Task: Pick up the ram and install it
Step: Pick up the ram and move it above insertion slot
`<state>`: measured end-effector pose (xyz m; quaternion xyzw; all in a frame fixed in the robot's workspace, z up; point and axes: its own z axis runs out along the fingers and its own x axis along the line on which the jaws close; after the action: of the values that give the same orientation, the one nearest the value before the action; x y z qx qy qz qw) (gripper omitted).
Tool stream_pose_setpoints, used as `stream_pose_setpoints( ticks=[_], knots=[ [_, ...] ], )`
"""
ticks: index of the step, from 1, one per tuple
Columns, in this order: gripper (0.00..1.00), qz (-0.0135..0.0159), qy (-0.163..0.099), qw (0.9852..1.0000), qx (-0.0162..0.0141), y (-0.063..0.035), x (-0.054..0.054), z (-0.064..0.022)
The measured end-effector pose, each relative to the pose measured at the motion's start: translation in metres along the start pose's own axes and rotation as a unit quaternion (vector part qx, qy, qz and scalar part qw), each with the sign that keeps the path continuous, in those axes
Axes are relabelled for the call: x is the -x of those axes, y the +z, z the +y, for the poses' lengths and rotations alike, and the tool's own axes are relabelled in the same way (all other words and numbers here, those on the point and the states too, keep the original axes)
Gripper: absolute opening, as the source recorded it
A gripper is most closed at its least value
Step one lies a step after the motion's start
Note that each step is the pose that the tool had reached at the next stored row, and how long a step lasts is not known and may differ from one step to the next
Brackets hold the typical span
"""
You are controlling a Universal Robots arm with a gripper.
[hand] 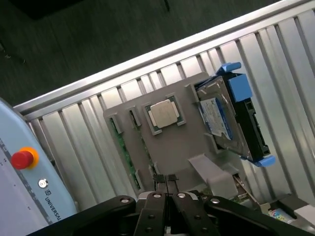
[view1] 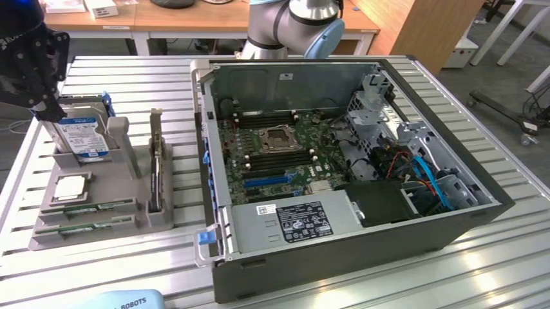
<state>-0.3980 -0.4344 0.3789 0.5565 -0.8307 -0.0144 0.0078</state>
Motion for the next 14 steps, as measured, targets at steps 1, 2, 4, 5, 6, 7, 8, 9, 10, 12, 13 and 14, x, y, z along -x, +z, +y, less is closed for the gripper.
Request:
stream_pose_setpoints(
  ticks=[1, 2, 4, 5, 6, 7, 8, 9, 10, 12, 13, 14],
  knots=[
    [0.1, 0.0004, -0.009, 1.0, 0.0001, 0.0001, 0.0, 0.0],
    [0.1, 0.0008, -0.018, 0.9998, 0.0002, 0.0002, 0.0, 0.0],
    [0.1, 0.0017, -0.036, 0.9993, 0.0005, 0.0003, 0.0, 0.0],
    [0.1, 0.0021, -0.046, 0.999, 0.0006, 0.0004, 0.0, 0.0],
    [0.1, 0.0025, -0.055, 0.9985, 0.0007, 0.0005, 0.0, 0.0],
    [0.1, 0.0029, -0.064, 0.998, 0.0008, 0.0006, 0.0, 0.0],
    [0.1, 0.0033, -0.073, 0.9974, 0.0009, 0.0006, 0.0, 0.0],
    [0.1, 0.0036, -0.082, 0.9967, 0.001, 0.0008, 0.0, -0.0001],
    [0.1, 0.004, -0.091, 0.9959, 0.001, 0.0008, 0.0, 0.0],
    [0.1, 0.0047, -0.109, 0.994, 0.0012, 0.0011, 0.0, 0.0],
    [0.1, 0.005, -0.117, 0.9931, 0.0012, 0.0012, 0.0, -0.0001],
    [0.1, 0.0054, -0.124, 0.9923, 0.0014, 0.0012, 0.0, 0.0]
  ],
)
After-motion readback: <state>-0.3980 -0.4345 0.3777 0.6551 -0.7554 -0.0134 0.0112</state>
